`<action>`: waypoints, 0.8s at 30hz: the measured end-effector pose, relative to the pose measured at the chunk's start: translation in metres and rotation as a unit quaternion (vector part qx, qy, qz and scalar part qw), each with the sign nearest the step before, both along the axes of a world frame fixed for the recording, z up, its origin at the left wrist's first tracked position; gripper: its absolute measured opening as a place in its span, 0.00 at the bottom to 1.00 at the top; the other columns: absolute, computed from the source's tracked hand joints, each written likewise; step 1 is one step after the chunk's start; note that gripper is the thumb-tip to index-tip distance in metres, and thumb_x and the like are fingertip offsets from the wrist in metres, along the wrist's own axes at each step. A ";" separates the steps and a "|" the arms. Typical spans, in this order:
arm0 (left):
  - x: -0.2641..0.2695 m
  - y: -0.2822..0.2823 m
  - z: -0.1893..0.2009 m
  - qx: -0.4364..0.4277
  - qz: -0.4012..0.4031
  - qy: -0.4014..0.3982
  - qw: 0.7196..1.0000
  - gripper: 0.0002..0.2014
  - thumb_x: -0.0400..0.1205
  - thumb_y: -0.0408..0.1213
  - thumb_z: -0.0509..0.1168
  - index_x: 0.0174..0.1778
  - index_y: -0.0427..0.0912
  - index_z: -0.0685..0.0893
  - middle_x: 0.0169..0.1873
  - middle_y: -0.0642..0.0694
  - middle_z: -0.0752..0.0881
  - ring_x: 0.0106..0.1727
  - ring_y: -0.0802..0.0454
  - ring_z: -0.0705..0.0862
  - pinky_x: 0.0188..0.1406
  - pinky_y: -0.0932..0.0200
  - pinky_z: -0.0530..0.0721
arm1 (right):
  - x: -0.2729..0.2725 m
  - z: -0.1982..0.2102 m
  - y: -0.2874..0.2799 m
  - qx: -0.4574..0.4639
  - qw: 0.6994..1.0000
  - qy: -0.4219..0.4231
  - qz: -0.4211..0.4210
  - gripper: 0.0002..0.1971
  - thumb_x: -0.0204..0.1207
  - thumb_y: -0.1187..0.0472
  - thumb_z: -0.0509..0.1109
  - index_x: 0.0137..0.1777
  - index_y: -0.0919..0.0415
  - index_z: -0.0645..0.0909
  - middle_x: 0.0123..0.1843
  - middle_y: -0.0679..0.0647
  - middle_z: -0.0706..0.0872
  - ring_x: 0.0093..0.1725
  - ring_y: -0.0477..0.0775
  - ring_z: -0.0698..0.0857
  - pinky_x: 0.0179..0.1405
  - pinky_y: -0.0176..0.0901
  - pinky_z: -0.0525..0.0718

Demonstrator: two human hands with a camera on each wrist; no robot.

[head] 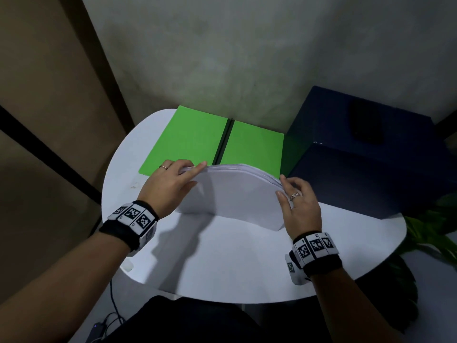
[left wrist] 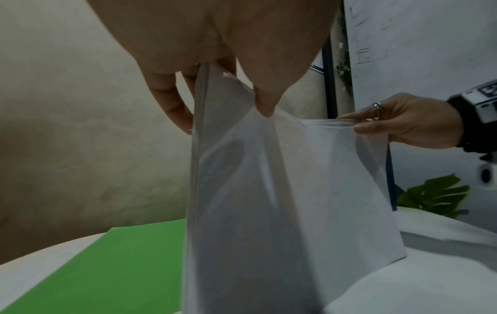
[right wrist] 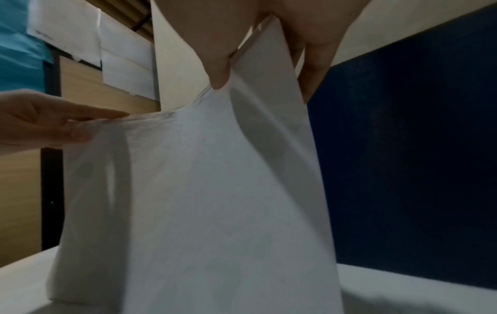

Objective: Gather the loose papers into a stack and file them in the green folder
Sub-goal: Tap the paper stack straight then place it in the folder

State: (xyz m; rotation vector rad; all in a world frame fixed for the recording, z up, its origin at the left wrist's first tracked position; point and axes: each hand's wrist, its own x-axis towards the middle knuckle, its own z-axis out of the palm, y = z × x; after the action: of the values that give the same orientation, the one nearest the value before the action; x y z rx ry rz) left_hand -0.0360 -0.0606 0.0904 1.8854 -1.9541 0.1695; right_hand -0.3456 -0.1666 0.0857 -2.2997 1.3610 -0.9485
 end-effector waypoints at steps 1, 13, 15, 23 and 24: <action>0.000 0.000 0.001 -0.009 -0.007 -0.001 1.000 0.23 0.80 0.33 0.68 0.73 0.48 0.80 0.52 0.39 0.87 0.45 0.35 0.83 0.41 0.48 0.83 | 0.000 0.001 -0.001 -0.007 1.000 0.018 -0.001 0.18 0.81 0.60 0.70 0.70 0.52 0.82 0.58 0.50 0.83 0.57 0.54 0.83 0.54 0.46 0.84; -0.015 -0.024 0.041 0.208 0.008 -0.104 0.973 0.08 0.82 0.46 0.64 0.55 0.50 0.78 0.49 0.49 0.88 0.49 0.41 0.86 0.36 0.52 0.78 | 0.007 0.046 0.003 0.025 0.955 0.294 0.019 0.14 0.81 0.49 0.67 0.59 0.54 0.86 0.53 0.50 0.90 0.54 0.57 0.84 0.45 0.43 0.76; -0.016 -0.022 0.043 0.199 0.014 -0.104 0.974 0.05 0.82 0.44 0.64 0.52 0.50 0.79 0.47 0.51 0.87 0.47 0.41 0.86 0.31 0.54 0.74 | 0.005 0.054 0.006 0.042 0.960 0.277 0.006 0.13 0.80 0.48 0.68 0.59 0.53 0.86 0.53 0.50 0.90 0.55 0.57 0.85 0.46 0.44 0.78; -0.042 -0.029 0.041 0.229 -0.027 -0.109 0.967 0.19 0.82 0.56 0.62 0.64 0.51 0.73 0.54 0.48 0.88 0.51 0.42 0.87 0.45 0.48 0.84 | 0.016 0.054 0.012 0.074 0.934 0.349 0.022 0.10 0.81 0.51 0.66 0.53 0.54 0.85 0.50 0.51 0.89 0.53 0.58 0.85 0.41 0.46 0.77; -0.051 -0.034 0.043 0.222 -0.040 -0.098 0.969 0.18 0.82 0.56 0.61 0.62 0.50 0.74 0.52 0.47 0.89 0.49 0.42 0.88 0.44 0.49 0.85 | 0.018 0.057 0.013 0.050 0.939 0.338 0.025 0.09 0.80 0.51 0.69 0.50 0.55 0.86 0.47 0.51 0.89 0.50 0.59 0.85 0.40 0.46 0.78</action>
State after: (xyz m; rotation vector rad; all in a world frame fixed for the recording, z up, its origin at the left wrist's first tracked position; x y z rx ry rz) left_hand -0.0874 -0.0944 0.1335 2.1223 -2.3519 -0.1241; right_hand -0.3273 -0.1536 0.1424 -2.6772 1.5196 -0.0362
